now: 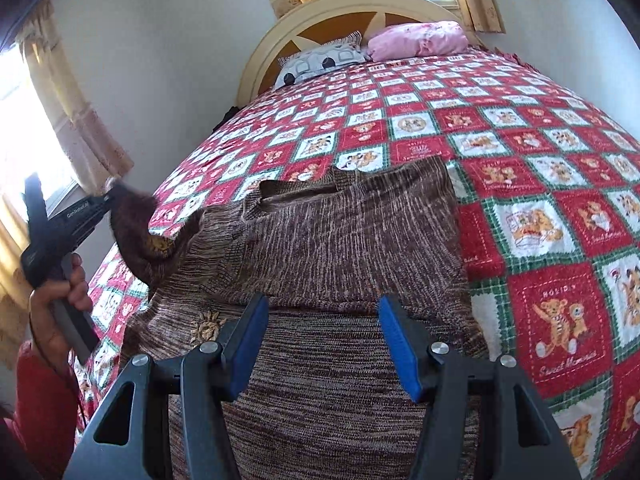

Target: Fold small clothes

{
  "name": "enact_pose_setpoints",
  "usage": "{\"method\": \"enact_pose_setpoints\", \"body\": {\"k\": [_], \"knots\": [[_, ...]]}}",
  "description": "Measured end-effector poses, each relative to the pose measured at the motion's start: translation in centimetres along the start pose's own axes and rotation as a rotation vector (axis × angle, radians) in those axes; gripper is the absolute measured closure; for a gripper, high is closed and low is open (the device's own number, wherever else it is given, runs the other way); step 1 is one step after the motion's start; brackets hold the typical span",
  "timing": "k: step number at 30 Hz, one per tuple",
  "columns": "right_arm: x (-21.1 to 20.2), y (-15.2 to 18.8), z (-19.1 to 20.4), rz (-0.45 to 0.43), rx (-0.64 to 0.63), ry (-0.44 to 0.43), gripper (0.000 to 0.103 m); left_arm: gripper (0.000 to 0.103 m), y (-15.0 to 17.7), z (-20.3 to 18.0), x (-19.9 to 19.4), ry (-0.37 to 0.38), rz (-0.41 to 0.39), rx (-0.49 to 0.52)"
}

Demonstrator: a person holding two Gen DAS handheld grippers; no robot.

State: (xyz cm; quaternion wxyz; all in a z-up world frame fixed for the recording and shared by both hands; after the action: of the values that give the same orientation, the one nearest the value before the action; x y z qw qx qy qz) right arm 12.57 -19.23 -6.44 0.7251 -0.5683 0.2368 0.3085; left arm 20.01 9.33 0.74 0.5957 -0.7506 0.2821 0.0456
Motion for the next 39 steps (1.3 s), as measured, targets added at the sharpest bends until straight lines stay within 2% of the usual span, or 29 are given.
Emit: {"method": "enact_pose_setpoints", "body": {"k": [2,3,4,6,9,11,13,14,16,19,22,24,26,27,28,29,31,32,35,39], "knots": [[0.1,0.0,-0.3,-0.002,0.024,-0.004,0.044,0.095,1.8,-3.8,1.8,0.059,0.051,0.079],[0.1,-0.1,-0.4,-0.005,0.033,-0.002,0.044,0.095,3.4,-5.9,3.2,0.097,0.102,0.110],[0.0,-0.1,-0.6,-0.008,0.042,-0.002,0.044,0.095,4.4,-6.7,3.9,0.112,0.134,0.120],[-0.1,-0.1,-0.8,-0.011,0.053,-0.005,0.044,0.095,7.0,-7.9,5.9,0.119,0.218,0.128],[-0.2,-0.3,-1.0,-0.012,0.054,-0.004,0.044,0.092,9.5,-8.0,7.5,0.086,0.314,0.129],[0.1,-0.4,-1.1,-0.010,0.064,-0.015,0.044,0.079,10.3,-8.3,7.0,0.067,0.337,0.154],[0.5,-0.7,-1.0,0.002,0.083,-0.033,0.044,0.033,10.7,-7.9,6.1,0.041,0.357,0.173],[0.7,-0.9,-1.0,0.010,0.092,-0.044,0.044,0.028,10.9,-7.6,5.3,0.034,0.344,0.168],[1.1,-1.4,-0.7,0.015,0.114,-0.077,0.044,0.027,10.9,-6.0,3.5,0.048,0.305,0.113],[1.8,-2.5,0.0,0.021,0.136,-0.115,0.033,0.027,11.0,-3.1,1.7,0.021,0.284,0.025],[2.8,-4.0,1.3,0.000,0.113,-0.118,0.033,0.027,10.8,0.5,1.1,-0.127,0.268,-0.002],[4.0,-4.5,2.3,0.010,0.069,-0.057,0.033,0.027,10.9,2.8,1.2,-0.219,0.286,-0.038],[5.6,-4.6,3.4,0.034,0.023,-0.032,0.033,0.027,11.4,5.3,1.3,-0.322,0.319,-0.119],[6.3,-4.6,3.8,0.042,0.009,-0.025,0.033,0.027,11.8,6.3,1.1,-0.344,0.327,-0.163],[6.9,-4.5,4.2,0.047,-0.005,-0.021,0.033,0.027,12.0,6.9,0.7,-0.333,0.313,-0.198],[7.5,-4.3,4.7,0.048,-0.024,-0.019,0.040,0.027,11.9,7.0,0.3,-0.325,0.289,-0.212],[8.8,-3.8,5.9,0.063,-0.090,-0.003,0.054,0.026,12.0,7.2,-0.3,-0.410,0.281,-0.182],[9.4,-3.4,6.3,0.077,-0.113,-0.001,0.056,0.026,12.2,7.6,-0.6,-0.440,0.283,-0.188],[11.5,-1.9,7.1,0.145,-0.194,0.018,0.057,0.025,12.4,8.7,-1.0,-0.418,0.274,-0.247],[10.4,-1.0,6.9,0.142,-0.291,0.055,0.057,0.025,12.6,8.5,-1.9,-0.488,0.298,-0.187]]}}
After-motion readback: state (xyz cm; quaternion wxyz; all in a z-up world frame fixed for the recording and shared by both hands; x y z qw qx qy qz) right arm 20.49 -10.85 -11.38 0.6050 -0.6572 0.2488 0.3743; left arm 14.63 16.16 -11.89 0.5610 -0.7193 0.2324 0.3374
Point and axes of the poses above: each gripper's, at about its wrist camera, not at the fingertips, and x roughly the way its jaws point, z to its left, y to its underside, the point moved 3 cm from there along x, roughly the way its jaws point, and after that the axes turned 8 degrees about y, right-handed, at the moved point
